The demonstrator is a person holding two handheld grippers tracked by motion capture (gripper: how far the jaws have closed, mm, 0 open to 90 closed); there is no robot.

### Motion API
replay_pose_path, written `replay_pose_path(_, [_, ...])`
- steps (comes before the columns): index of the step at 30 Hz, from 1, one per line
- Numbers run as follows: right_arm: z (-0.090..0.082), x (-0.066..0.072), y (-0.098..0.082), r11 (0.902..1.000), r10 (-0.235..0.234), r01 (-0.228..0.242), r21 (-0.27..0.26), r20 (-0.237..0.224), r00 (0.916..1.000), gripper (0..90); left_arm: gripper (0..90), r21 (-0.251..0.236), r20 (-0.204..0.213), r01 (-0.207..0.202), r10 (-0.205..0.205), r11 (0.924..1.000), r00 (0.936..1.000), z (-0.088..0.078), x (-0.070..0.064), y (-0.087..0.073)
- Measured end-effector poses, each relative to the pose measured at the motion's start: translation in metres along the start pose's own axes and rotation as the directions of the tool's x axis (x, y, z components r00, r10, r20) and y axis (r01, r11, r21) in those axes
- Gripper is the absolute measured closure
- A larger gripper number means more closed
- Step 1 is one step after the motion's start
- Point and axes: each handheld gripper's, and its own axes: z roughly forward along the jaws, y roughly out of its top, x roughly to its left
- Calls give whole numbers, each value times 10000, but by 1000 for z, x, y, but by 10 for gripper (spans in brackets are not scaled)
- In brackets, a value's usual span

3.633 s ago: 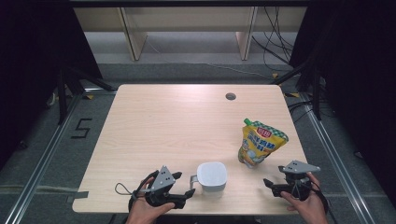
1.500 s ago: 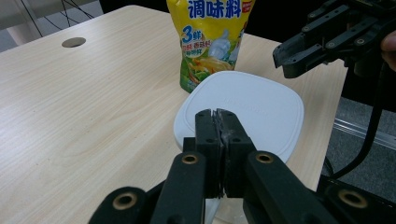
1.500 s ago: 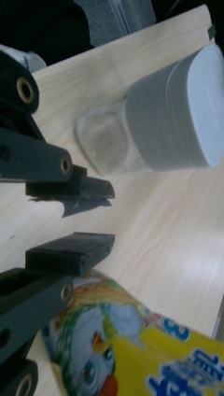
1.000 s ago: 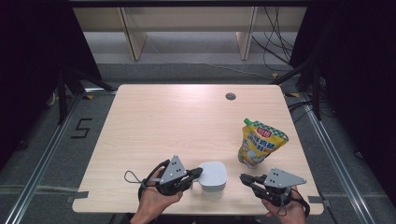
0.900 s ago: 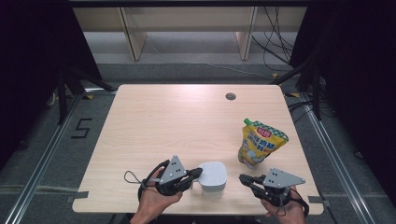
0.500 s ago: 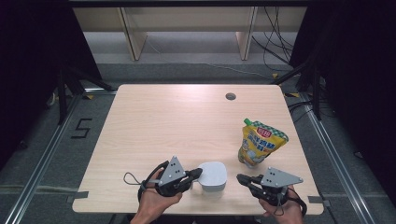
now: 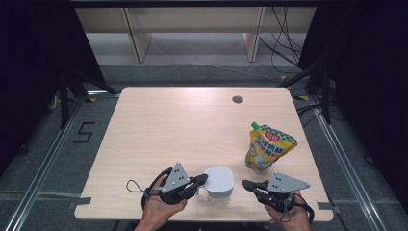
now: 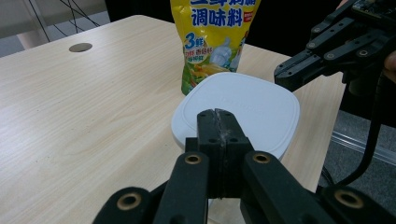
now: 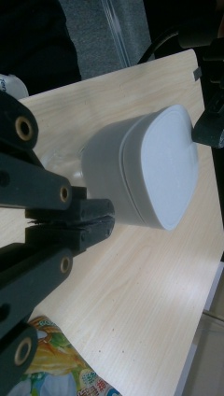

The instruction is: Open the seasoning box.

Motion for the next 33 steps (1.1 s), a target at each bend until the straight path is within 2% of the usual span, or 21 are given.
replay_pose_path(1, [0, 0, 0, 10000, -89, 89, 9, -32, 10000, 896, 891, 3, 5, -21, 21, 10000, 10000, 0, 0, 0])
replay_pose_path(5, [0, 1, 1, 9999, 119, -119, -27, -10, 9999, 897, 890, 86, -60, 61, -60, 9999, 10000, -2, 0, -1])
replay_pose_path(7, [0, 0, 1, 10000, -5, 5, -7, -5, 10000, 898, 891, 46, -58, -15, 16, 10000, 10000, -2, 1, -1])
replay_pose_path(8, [1, -1, 1, 9995, -300, 300, -100, -34, 9995, 899, 891, 28, -80, -100, 100, 9999, 9999, -2, 1, -1])
replay_pose_path(10, [1, 1, 1, 9999, 100, -100, -13, -14, 9999, 899, 891, 30, -79, -92, 92, 10000, 9999, -2, 1, -1])
replay_pose_path(11, [1, 1, 1, 10000, 56, -56, -38, -47, 10000, 899, 891, 24, -78, -105, 105, 9999, 9999, -3, 1, -1])
replay_pose_path(12, [2, 0, 1, 9999, -112, 111, -106, -62, 9999, 899, 891, 25, -151, 110, -110, 9999, 9998, -3, 0, -2])
replay_pose_path(14, [2, 1, 2, 10000, 23, -23, -86, -68, 10000, 898, 891, 6, -129, 64, -64, 10000, 9999, -3, 0, -2])
replay_pose_path(18, [3, 2, 2, 10000, -20, 20, -47, -62, 10000, 899, 891, -26, -122, 60, -60, 10000, 9999, -3, 0, -3])
replay_pose_path(19, [3, 3, 2, 9999, 127, -128, -23, -68, 9999, 899, 891, -20, -129, 29, -29, 10000, 9999, -4, 0, -3])
replay_pose_path(21, [3, 2, 3, 10000, 57, -57, -59, -77, 10000, 900, 891, -157, -119, 92, -94, 9998, 9999, -3, 0, -4])
replay_pose_path(27, [3, 1, 5, 9999, -137, 136, -45, -199, 9997, 900, 891, -174, -194, 211, -214, 9996, 9996, -5, 0, -6])
replay_pose_path(30, [4, 3, 7, 9998, 97, -98, -170, -102, 9999, 900, 891, -108, -239, 139, -141, 9998, 9996, -6, 1, -6])
replay_pose_path(33, [4, 2, 8, 9998, -48, 44, -176, -211, 9998, 900, 891, -137, -249, 303, -306, 9994, 9992, -6, 0, -7])
